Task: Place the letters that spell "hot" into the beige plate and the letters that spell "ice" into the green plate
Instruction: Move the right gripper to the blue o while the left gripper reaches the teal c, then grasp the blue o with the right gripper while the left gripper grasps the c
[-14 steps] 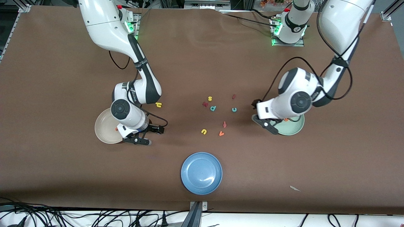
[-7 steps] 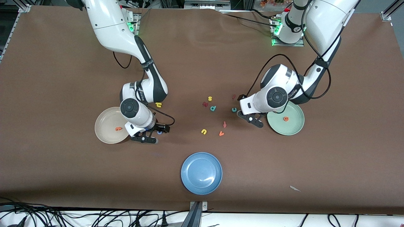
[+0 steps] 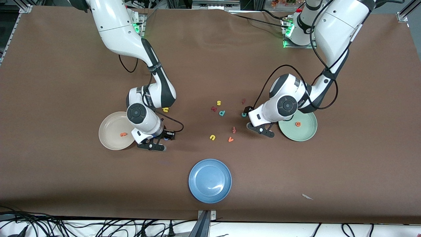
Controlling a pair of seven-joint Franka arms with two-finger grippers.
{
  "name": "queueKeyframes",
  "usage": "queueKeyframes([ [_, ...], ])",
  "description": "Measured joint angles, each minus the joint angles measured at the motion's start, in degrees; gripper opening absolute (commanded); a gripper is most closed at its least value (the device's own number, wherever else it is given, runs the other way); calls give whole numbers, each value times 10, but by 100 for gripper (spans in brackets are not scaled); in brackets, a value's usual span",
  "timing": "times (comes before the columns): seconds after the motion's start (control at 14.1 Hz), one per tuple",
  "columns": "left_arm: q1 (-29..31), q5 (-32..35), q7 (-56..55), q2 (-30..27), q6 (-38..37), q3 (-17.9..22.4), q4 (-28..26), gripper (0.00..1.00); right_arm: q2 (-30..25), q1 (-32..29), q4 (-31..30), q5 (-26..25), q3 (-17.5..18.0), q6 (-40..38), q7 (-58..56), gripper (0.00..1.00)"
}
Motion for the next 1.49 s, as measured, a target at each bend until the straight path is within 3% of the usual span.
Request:
queueKeyframes([
  [0.28, -14, 0, -53, 6, 0, 0, 0, 99, 1, 0, 0, 0, -1, 0, 0, 39],
  [0.43, -15, 0, -65, 11, 2, 0, 0, 90, 1, 0, 0, 0, 0, 0, 0, 35],
  [0.64, -22, 0, -97, 16, 15, 0, 0, 85, 1, 0, 1, 0, 0, 0, 0, 31],
  [1.0, -42, 0, -126, 28, 30, 0, 0, 57, 0, 0, 6, 0, 0, -4, -1, 24],
  [1.14, -48, 0, -130, 33, 37, 0, 0, 50, 0, 0, 25, 0, -3, -35, -5, 24],
  [1.21, -49, 0, -132, 35, 42, 0, 0, 41, 0, 0, 42, 0, -7, -61, -9, 24],
  [1.35, -49, 0, -134, 37, 45, 0, 0, 40, -6, 0, 69, -1, -26, -103, -34, 24],
  [1.49, -48, 1, -135, 37, 45, 1, 0, 31, -19, -1, 75, -1, -57, -152, -88, 24],
])
